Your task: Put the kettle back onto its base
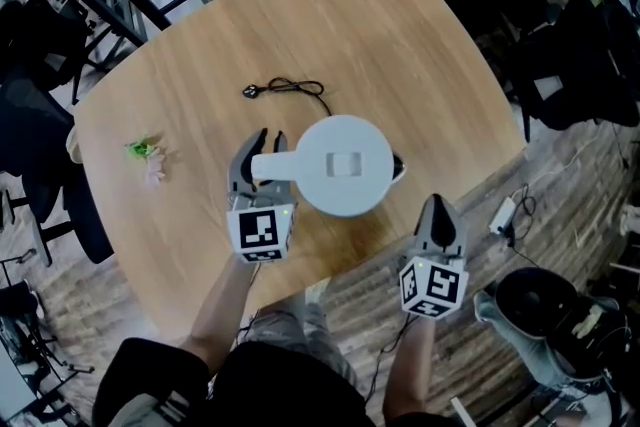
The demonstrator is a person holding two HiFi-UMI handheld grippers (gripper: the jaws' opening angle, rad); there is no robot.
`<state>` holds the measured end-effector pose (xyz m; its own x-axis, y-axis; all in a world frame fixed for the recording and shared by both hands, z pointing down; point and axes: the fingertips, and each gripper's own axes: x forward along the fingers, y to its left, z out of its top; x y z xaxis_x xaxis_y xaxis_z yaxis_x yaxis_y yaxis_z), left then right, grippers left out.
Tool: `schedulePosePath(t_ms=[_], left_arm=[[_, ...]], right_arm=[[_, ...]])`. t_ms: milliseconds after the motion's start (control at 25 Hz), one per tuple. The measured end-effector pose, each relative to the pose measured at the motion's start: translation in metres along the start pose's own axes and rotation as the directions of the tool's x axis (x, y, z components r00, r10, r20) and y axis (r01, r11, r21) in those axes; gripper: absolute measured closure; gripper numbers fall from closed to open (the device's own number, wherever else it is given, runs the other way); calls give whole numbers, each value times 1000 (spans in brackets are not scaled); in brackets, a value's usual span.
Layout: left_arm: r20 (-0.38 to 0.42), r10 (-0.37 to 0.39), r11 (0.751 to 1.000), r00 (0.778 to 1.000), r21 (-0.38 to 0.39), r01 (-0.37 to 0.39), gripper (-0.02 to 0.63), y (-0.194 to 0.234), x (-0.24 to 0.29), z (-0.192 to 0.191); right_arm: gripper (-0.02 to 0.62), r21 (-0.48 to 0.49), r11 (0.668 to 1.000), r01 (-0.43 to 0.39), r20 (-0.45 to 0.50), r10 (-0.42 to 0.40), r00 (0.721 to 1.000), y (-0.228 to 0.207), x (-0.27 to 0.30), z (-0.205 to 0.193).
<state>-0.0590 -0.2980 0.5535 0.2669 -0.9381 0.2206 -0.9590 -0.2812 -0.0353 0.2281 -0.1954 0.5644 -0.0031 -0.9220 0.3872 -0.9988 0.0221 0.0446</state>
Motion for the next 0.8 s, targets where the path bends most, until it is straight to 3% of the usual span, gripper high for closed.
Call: schedulePosePath(t_ms=[800], left_arm=[[28,24,1000,999,-17,-23,526,7,-12,-7]], right_arm=[[597,3,1000,1,-7,-1,1000,9,-19,-13]])
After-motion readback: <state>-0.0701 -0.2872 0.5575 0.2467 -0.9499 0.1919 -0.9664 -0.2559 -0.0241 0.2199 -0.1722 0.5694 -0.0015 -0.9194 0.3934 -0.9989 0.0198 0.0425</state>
